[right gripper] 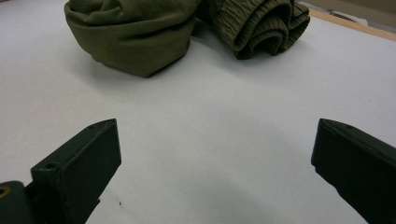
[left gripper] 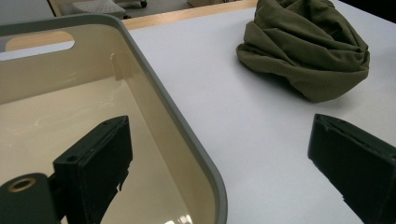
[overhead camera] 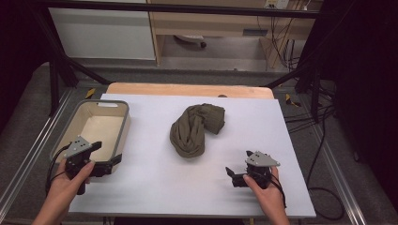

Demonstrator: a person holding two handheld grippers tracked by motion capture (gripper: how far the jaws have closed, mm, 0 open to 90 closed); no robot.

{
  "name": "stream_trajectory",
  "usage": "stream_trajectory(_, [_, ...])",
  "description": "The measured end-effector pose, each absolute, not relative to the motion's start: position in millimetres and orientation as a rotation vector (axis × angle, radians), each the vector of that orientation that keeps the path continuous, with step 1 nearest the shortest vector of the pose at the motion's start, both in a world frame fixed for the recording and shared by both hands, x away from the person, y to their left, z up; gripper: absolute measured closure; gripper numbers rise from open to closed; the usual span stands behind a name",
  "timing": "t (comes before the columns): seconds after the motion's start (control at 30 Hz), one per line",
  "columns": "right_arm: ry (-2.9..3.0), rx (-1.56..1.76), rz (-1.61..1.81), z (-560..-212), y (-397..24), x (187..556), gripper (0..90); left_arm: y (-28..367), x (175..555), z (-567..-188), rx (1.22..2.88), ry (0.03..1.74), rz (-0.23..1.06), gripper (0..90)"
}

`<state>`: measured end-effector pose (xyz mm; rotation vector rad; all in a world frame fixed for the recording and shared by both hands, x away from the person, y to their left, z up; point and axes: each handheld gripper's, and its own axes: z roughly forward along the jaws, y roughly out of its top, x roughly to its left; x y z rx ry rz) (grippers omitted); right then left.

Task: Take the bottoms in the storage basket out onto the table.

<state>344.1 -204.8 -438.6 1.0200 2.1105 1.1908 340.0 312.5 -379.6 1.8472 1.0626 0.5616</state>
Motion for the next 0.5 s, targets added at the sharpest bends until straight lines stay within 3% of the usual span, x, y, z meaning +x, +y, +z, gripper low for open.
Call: stream_trajectory(0.5, [2.092,1.026,1.183,-438,-206,344,2.6,321,329,-393,1.765,1.08,0.585,7.6])
